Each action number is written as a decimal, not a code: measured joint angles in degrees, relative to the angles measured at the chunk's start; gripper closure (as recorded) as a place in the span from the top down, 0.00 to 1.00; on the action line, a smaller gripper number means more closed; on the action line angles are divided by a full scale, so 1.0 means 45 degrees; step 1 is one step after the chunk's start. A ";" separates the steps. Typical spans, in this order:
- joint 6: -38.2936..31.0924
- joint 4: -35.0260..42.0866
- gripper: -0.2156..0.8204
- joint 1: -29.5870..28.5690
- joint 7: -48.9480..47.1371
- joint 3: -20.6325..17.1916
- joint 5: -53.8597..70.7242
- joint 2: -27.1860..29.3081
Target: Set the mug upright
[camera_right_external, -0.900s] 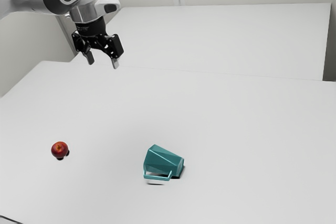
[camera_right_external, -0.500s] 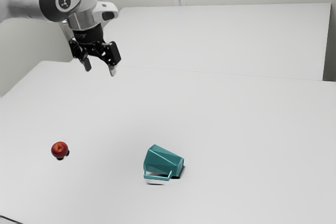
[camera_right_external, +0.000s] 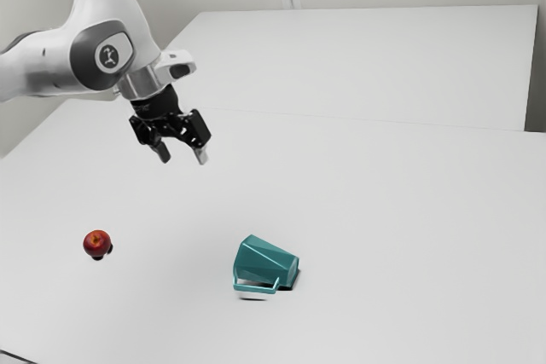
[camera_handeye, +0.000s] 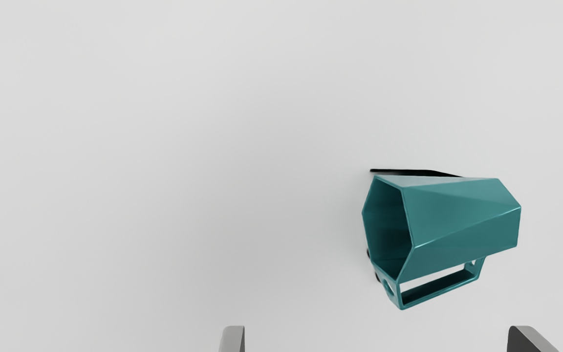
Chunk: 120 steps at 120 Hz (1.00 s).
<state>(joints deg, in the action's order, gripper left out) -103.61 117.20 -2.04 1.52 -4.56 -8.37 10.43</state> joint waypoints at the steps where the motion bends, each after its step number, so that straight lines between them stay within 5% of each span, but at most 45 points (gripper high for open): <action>1: -0.0057 0.0080 0.77 0.0000 0.0021 0.0002 -0.0054 0.0018; 77: -0.3918 0.4534 0.77 0.0008 0.3258 0.0675 -0.5857 0.0350; 120: -0.4726 0.6313 0.77 0.0001 0.6309 0.1174 -0.9179 0.0206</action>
<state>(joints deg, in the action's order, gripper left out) -124.88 145.61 -2.03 29.91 0.73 -49.68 11.36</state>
